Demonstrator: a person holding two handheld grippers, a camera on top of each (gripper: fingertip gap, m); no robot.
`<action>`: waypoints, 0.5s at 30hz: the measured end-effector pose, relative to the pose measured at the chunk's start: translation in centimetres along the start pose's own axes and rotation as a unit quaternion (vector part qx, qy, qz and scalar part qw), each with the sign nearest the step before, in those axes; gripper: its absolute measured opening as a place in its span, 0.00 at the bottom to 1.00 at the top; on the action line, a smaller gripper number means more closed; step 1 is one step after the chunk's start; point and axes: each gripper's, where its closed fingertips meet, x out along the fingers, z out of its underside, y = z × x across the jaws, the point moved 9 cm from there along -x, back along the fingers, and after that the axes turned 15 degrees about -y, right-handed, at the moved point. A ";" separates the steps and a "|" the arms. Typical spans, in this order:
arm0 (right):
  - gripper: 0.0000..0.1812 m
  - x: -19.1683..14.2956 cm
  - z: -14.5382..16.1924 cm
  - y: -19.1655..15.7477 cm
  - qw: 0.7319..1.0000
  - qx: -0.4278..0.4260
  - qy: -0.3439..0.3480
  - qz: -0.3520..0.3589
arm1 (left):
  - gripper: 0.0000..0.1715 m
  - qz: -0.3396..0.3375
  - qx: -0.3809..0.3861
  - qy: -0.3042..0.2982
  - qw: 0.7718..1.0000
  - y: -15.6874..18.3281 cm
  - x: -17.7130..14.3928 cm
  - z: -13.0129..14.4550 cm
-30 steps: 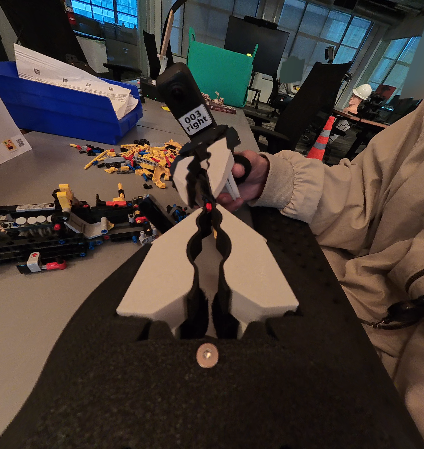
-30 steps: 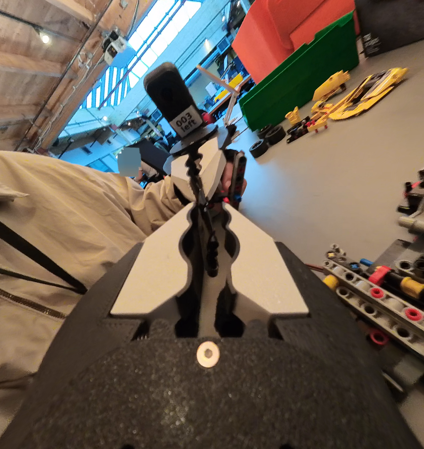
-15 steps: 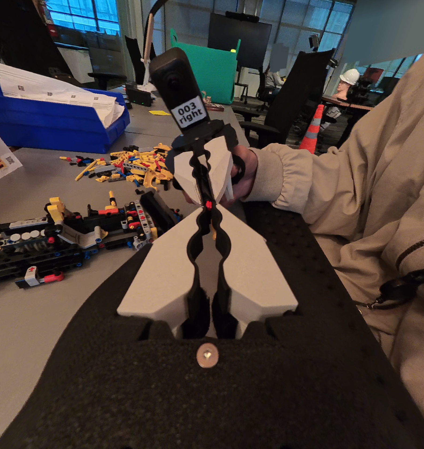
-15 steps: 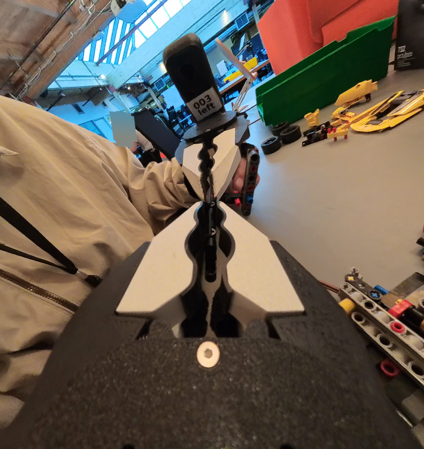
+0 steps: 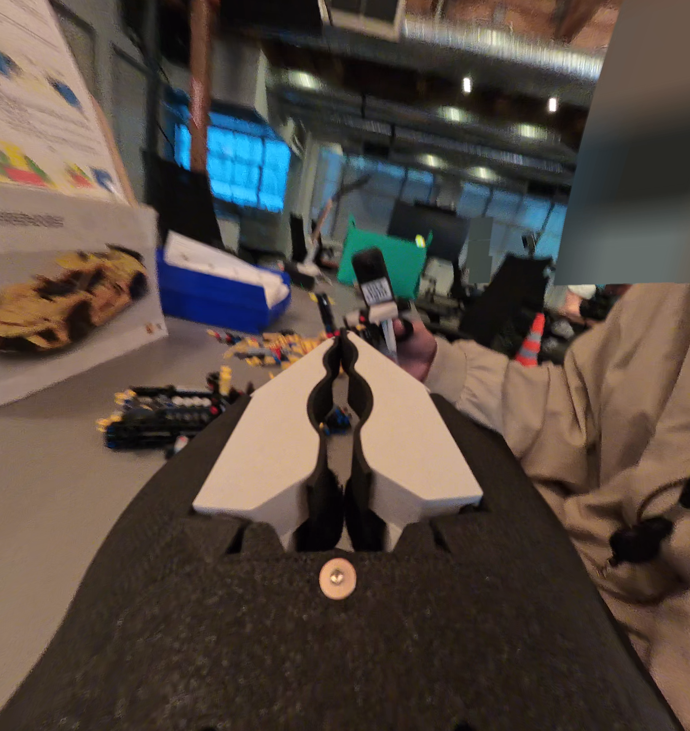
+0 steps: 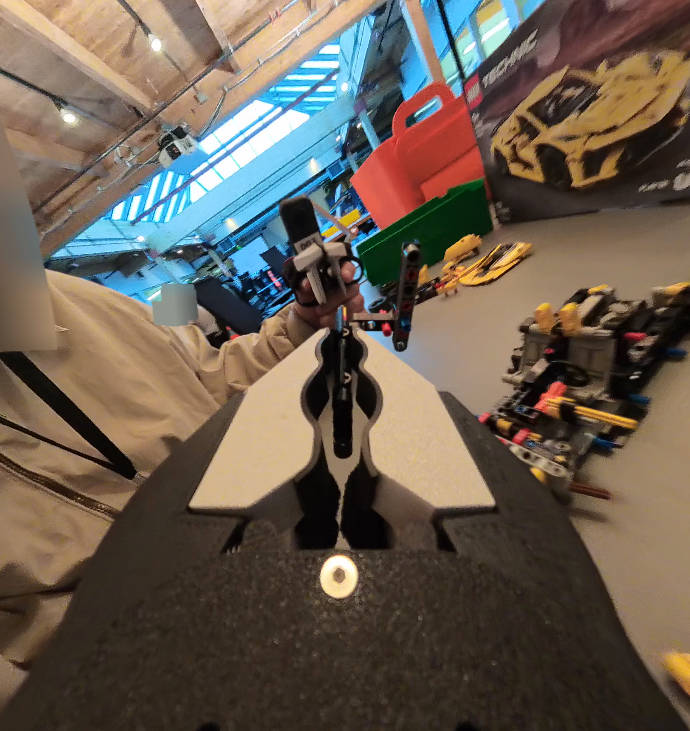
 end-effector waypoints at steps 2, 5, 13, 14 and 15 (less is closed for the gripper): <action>0.03 1.6 0.0 0.3 1.000 0.017 -0.011 -0.022 | 0.00 0.015 -0.005 -0.047 0.999 0.5 2.8 1.1; 0.03 3.0 0.0 0.4 1.000 0.022 -0.008 -0.005 | 0.00 0.025 -0.030 -0.102 0.994 0.6 5.6 2.3; 0.02 8.3 -0.7 -1.6 0.997 0.000 0.071 0.005 | 0.16 0.052 -0.117 -0.072 0.989 1.6 9.1 2.3; 0.03 8.5 -0.7 -1.7 0.997 -0.004 0.070 0.007 | 0.11 0.065 -0.120 -0.063 0.989 1.6 9.0 2.2; 0.03 8.5 -0.6 -1.6 0.997 -0.006 0.071 0.015 | 0.08 0.071 -0.122 -0.057 0.988 1.6 8.7 2.1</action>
